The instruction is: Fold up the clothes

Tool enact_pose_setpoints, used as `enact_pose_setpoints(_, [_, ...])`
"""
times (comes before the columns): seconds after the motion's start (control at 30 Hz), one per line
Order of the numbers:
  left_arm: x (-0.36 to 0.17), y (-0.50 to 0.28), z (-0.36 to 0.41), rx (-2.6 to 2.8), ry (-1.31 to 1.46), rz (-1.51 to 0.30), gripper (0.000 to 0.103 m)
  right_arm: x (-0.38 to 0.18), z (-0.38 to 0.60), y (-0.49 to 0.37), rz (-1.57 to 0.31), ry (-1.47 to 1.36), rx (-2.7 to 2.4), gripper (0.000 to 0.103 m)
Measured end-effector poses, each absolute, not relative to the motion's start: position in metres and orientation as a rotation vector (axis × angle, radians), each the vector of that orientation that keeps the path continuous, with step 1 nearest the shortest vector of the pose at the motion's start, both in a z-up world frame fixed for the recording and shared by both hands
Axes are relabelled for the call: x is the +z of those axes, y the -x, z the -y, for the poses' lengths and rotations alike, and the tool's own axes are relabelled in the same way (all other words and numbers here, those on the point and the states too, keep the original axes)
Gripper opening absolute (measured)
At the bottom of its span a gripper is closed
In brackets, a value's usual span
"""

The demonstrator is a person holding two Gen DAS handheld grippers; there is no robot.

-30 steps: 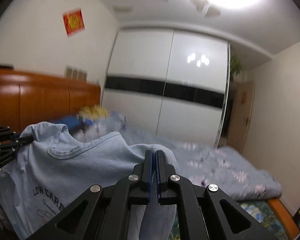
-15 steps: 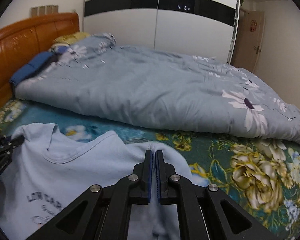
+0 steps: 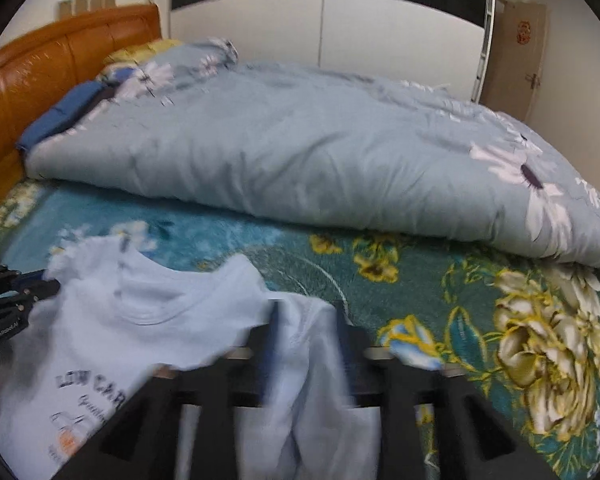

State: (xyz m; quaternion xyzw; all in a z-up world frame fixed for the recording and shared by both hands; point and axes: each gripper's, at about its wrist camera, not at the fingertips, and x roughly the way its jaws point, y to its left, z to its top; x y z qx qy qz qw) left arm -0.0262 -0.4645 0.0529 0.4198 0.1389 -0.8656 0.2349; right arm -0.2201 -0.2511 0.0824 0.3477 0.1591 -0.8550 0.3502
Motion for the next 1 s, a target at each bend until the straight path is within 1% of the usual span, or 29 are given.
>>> enact_pose_setpoints(0.1, [0.076, -0.03, 0.449, -2.403, -1.039, -0.445, 0.042, 0.103, 0.208, 0.197, -0.325, -0.874, -2.201, 0.051])
enact_pose_setpoints(0.17, [0.083, -0.058, 0.437, -2.39, -0.993, -0.442, 0.047, 0.105, 0.17, 0.176, -0.284, -0.903, -2.191, 0.051])
enact_pose_setpoints(0.23, [0.083, -0.084, 0.42, -2.407, -0.966, -0.445, 0.05, 0.087, 0.129, 0.149, -0.291, -0.999, -2.172, 0.051])
enact_pose_setpoints(0.33, [0.076, -0.114, 0.385, -2.449, -0.959, -0.437, 0.05, 0.064, 0.083, 0.111, -0.275, -1.114, -2.129, 0.051])
enact_pose_setpoints(0.4, [0.073, -0.13, 0.363, -2.466, -0.961, -0.421, 0.05, 0.05, 0.049, 0.089, -0.217, -1.175, -2.093, 0.051])
enact_pose_setpoints(0.53, [0.071, -0.148, 0.336, -2.482, -0.96, -0.434, 0.05, 0.038, 0.021, 0.067, -0.181, -1.232, -2.091, 0.049])
enact_pose_setpoints(0.6, [0.074, -0.154, 0.329, -2.481, -0.955, -0.433, 0.05, 0.038, 0.013, 0.061, -0.14, -1.245, -2.08, 0.035])
enact_pose_setpoints(0.67, [0.079, -0.16, 0.325, -2.476, -0.946, -0.416, 0.05, 0.042, 0.011, 0.061, -0.081, -1.263, -2.052, 0.012])
enact_pose_setpoints(0.73, [0.082, -0.164, 0.326, -2.474, -0.933, -0.433, 0.05, 0.045, 0.015, 0.061, -0.082, -1.259, -2.033, 0.002])
enact_pose_setpoints(0.93, [0.09, -0.184, 0.339, -2.424, -0.895, -0.424, 0.05, 0.084, -0.005, 0.089, -0.146, -1.167, -2.207, 0.002])
enact_pose_setpoints(1.0, [0.089, -0.191, 0.347, -2.399, -0.891, -0.427, 0.05, 0.106, -0.028, 0.119, -0.159, -1.135, -2.346, 0.002])
